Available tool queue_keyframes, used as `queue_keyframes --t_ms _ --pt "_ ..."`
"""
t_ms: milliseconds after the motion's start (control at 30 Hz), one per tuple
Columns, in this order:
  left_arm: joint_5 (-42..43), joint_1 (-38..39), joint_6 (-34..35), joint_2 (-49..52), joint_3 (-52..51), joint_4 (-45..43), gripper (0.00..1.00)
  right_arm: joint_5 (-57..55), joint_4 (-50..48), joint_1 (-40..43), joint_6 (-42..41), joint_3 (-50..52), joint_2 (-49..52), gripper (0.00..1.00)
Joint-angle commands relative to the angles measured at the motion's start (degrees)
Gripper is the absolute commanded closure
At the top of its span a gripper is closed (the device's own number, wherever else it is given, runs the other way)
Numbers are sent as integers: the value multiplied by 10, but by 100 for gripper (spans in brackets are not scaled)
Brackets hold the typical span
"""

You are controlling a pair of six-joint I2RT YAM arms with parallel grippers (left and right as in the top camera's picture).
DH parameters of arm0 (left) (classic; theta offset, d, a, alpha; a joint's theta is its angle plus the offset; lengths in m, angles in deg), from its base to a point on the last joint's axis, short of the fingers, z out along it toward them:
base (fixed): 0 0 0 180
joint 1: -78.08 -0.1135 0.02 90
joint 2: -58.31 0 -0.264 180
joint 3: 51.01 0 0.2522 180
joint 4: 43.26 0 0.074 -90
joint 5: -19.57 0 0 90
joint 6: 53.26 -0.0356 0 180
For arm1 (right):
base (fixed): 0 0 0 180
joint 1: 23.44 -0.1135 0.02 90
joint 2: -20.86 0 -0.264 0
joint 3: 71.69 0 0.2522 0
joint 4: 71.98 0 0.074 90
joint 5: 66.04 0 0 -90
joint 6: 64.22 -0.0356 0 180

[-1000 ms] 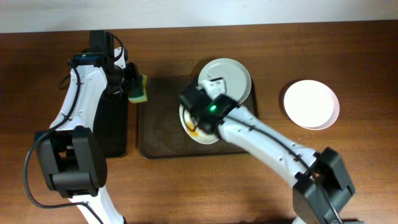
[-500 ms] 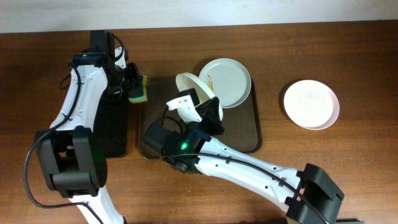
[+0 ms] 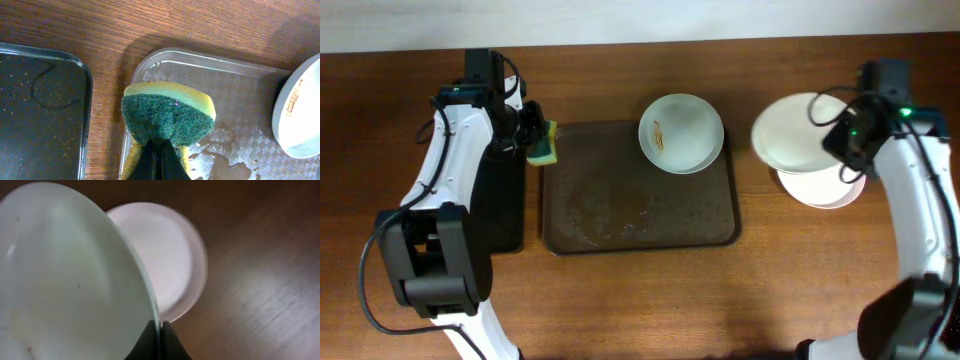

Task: Clean dirty plates on tray and stack at the side
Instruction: 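Lift the pale plate with the right gripper and stack it on the pink plate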

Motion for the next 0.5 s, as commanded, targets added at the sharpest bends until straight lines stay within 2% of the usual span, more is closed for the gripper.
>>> queue_keyframes --t_ms 0,100,133,167,200,233,300,333,400,467 --pt "1 1 -12 -7 8 0 99 9 -1 51 11 10 50 96" --pt "1 1 -12 -7 8 1 99 5 -8 87 11 10 104 96" --pt "1 1 -12 -7 8 0 99 7 -12 87 21 10 118 91" --pt "1 1 -12 -7 8 0 100 7 -10 85 26 10 125 53" --pt "1 1 -12 -7 8 0 99 23 -14 85 26 9 125 36" --pt "1 1 -12 -7 8 0 99 75 -14 85 27 -1 120 36" --pt "1 1 -12 -7 8 0 99 216 -16 62 100 -43 107 36" --pt "1 1 -12 -7 8 0 99 249 -17 34 114 -68 106 36" --pt "4 3 -23 -7 8 1 99 262 -57 -56 108 -75 110 35" --pt "7 20 -73 -7 8 1 100 219 -75 -127 61 -75 133 35"
